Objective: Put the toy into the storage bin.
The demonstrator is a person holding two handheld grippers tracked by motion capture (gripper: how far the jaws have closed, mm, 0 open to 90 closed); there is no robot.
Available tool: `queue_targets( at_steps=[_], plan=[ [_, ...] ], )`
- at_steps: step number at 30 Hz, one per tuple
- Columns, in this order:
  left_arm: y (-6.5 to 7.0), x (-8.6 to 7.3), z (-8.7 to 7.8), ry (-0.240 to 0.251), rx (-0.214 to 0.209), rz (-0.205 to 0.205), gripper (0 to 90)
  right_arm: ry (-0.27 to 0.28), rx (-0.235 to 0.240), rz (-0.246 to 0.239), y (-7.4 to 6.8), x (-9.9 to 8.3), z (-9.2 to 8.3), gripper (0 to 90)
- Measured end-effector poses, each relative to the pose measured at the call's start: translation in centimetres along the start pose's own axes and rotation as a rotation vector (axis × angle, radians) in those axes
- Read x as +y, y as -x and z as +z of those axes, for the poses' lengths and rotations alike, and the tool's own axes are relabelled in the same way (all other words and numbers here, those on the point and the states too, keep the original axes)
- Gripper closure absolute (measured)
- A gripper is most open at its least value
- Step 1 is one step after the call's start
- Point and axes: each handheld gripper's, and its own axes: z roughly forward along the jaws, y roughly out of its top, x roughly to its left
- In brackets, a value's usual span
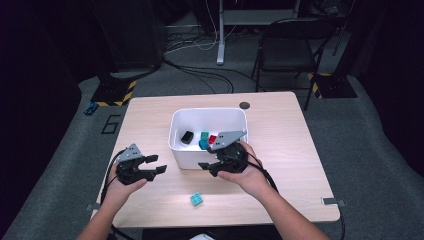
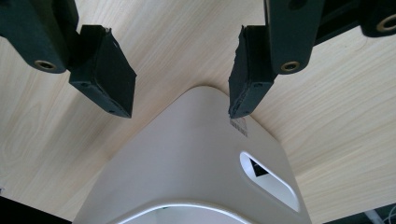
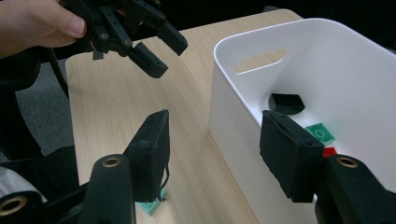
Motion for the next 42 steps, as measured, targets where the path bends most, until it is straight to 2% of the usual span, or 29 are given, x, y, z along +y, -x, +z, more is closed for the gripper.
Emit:
queue_targets(
  at_steps=[5, 12, 21, 25, 29, 34, 42],
  plan=[
    [0.1, -0.1, 0.1, 0.013, 0.006, -0.006, 41.0, -0.006, -0.002, -0.019, -0.8, -1.1, 0.6, 42.5],
    [0.1, -0.1, 0.1, 0.003, 0.004, -0.003, 41.0, -0.023, 0.021, 0.001, -2.0, -3.0, 2.3, 42.6],
    [0.1, -0.1, 0.1, 0.000, 0.001, -0.002, 41.0, -0.059, 0.036, -0.006, -3.4, -5.0, 4.7, 43.6],
    [0.1, -0.2, 0.2, -0.001, 0.001, -0.002, 41.0, -0.069, 0.060, -0.007, -3.8, -6.0, 5.9, 43.8],
    [0.1, -0.2, 0.2, -0.003, 0.002, -0.001, 41.0, -0.094, 0.093, 0.023, -4.4, -7.1, 7.5, 44.2],
    [0.1, -0.2, 0.3, -0.003, 0.002, 0.001, 41.0, -0.118, 0.084, 0.006, -4.9, -8.1, 8.9, 44.2],
    [0.2, -0.2, 0.3, -0.005, 0.000, 0.000, 40.9, -0.140, 0.071, 0.039, -5.3, -9.2, 10.2, 44.6]
  ],
)
